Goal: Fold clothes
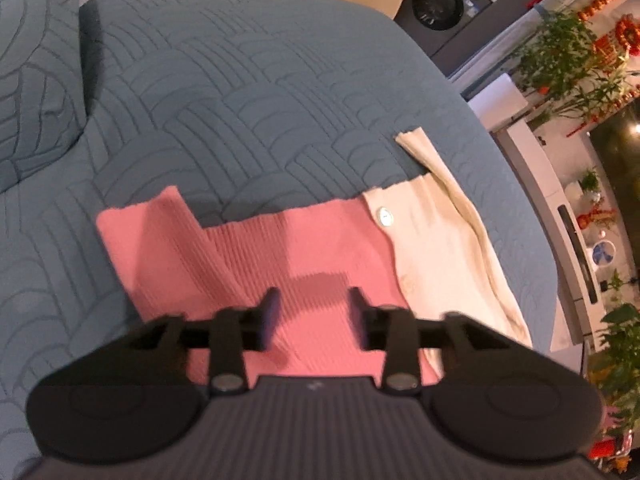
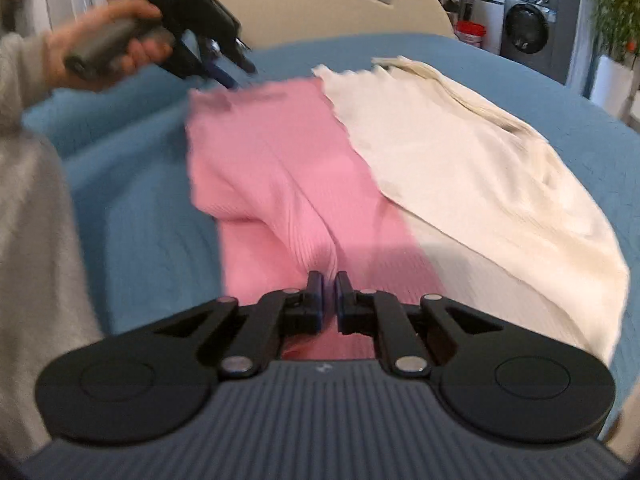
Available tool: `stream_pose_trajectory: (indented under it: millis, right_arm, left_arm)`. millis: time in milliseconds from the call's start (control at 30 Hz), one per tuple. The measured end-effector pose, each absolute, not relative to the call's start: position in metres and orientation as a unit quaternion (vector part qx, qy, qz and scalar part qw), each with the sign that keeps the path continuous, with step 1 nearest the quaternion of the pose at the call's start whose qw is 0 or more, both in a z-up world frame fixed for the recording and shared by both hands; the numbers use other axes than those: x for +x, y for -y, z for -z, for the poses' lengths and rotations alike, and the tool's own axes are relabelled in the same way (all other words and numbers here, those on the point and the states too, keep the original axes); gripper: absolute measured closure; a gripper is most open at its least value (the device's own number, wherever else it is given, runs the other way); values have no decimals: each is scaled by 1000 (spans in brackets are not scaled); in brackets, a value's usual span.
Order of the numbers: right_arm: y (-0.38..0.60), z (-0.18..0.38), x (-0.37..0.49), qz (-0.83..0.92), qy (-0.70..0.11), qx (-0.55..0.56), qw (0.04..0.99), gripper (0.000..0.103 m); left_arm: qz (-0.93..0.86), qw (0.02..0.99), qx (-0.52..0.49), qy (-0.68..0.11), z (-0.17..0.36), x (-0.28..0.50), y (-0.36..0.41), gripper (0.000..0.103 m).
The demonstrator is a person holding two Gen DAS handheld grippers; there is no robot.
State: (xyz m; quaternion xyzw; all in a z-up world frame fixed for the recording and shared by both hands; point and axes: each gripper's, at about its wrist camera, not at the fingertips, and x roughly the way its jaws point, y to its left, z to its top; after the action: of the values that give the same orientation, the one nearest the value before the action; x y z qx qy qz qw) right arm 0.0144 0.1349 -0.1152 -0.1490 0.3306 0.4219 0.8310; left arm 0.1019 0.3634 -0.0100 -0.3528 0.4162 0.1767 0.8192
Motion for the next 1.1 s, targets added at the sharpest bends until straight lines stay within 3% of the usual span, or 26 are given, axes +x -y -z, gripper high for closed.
stream_pose_trajectory:
  millis: [33,133,433,667,767,833,867,967,1000,1100]
  right_arm:
    - [-135,114,13,-424,-325,-151,832,91]
    - [-138,108,12,-431,-311,-156,833,90]
    - [-142,96,18,-440,-300,-145,834,89]
    - [-147,96,17,-450,-296,-145,830,89]
    - [-147,97,21,-450,-298,-137,830,89]
    - [-148,99,24,-450,-300,-134,830,89]
    - [-149,100,24,-450,-300,-135,830,89]
    - [-151,102,24,-451,-298,-138,830,89]
    - [-151,102,23,-451,-297,-139,830,89]
    - [-149,100,22,-454,-293,-136,831,89]
  left_arm:
    - [-186,823,-331,-422,9,99,-363,22]
    - [-200,833,-295,-422,4,90,-366,17]
    - [-200,808,-377,-407,19,99,-390,18]
    - [-207,819,-300,-442,25,110,-369,20]
    - [-208,812,-248,-486,30,128,-363,33]
    - [-213,808,-190,-515,28,142,-355,52]
    - [-214,806,-167,-526,27,147,-351,56]
    - [-210,803,-106,-547,26,156,-337,79]
    - [-210,803,-97,-549,25,157,-336,91]
    - [-221,809,-81,-539,21,157,-332,95]
